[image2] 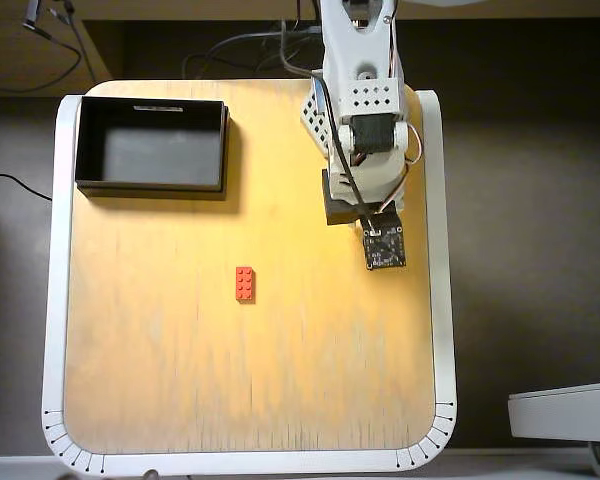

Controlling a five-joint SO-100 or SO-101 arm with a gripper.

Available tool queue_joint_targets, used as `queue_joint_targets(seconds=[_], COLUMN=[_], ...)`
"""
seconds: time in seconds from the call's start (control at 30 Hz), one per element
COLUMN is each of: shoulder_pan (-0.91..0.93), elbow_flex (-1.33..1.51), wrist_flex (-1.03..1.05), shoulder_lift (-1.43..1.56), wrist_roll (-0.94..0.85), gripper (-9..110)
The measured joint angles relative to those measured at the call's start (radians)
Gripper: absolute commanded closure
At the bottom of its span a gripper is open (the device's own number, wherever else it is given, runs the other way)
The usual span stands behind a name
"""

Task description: Grasp a lego block and put it in the bin.

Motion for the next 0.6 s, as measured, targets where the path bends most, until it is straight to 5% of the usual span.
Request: queue_joint_targets(seconds=[0.6], shoulder_pan=[0.503], elbow_flex=[-0.442], wrist_flex=[-0.034], shoulder_lift=[-0.377], wrist_roll=[0.344], gripper=[96])
